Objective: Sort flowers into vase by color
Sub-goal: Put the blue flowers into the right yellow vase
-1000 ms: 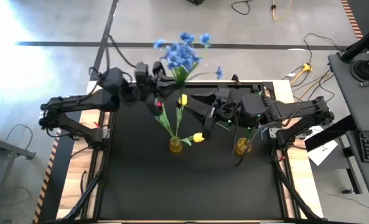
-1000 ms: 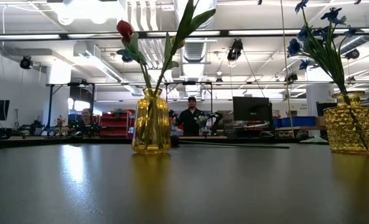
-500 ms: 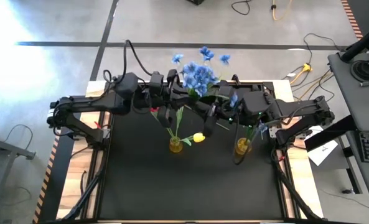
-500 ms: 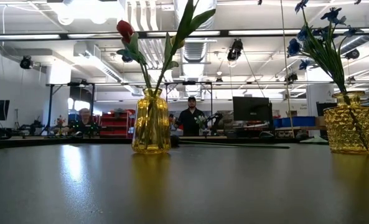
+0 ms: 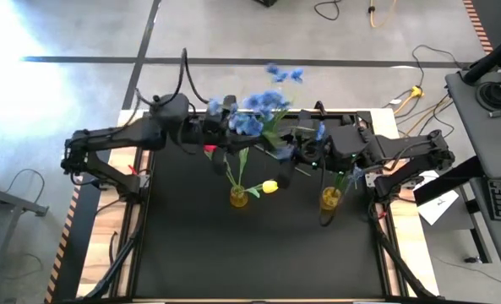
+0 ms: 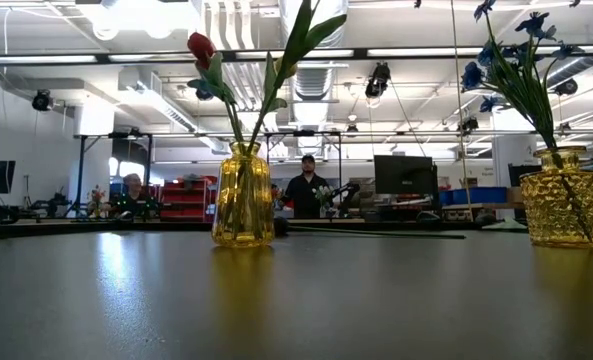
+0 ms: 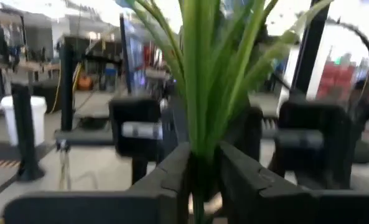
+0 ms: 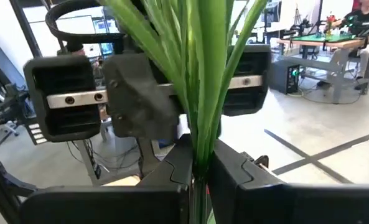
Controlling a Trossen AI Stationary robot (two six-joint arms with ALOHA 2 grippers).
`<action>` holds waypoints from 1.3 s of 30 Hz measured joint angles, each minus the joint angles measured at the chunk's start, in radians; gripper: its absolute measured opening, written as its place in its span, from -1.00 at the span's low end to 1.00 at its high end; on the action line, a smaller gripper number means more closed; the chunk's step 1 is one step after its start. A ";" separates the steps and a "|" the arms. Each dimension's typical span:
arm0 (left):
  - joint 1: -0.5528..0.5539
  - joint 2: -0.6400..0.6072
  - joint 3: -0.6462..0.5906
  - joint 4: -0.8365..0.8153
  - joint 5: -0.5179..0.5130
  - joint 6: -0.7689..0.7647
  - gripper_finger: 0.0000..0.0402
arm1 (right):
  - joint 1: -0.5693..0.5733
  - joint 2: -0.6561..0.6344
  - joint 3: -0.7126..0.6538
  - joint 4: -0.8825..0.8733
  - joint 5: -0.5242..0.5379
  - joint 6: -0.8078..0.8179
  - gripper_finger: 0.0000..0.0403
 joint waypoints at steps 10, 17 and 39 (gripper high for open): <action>-0.002 -0.109 0.158 -0.551 -0.023 0.102 -0.34 | 0.142 -0.108 -0.032 -0.040 0.297 -0.123 -0.91; -0.002 -0.181 0.111 -0.578 -0.054 0.103 -0.32 | 0.203 -0.278 -0.081 -0.254 0.464 -0.053 -0.91; -0.001 -0.120 0.062 -0.491 -0.086 0.063 -0.42 | 0.203 -0.707 -0.244 -1.112 0.329 0.406 -0.90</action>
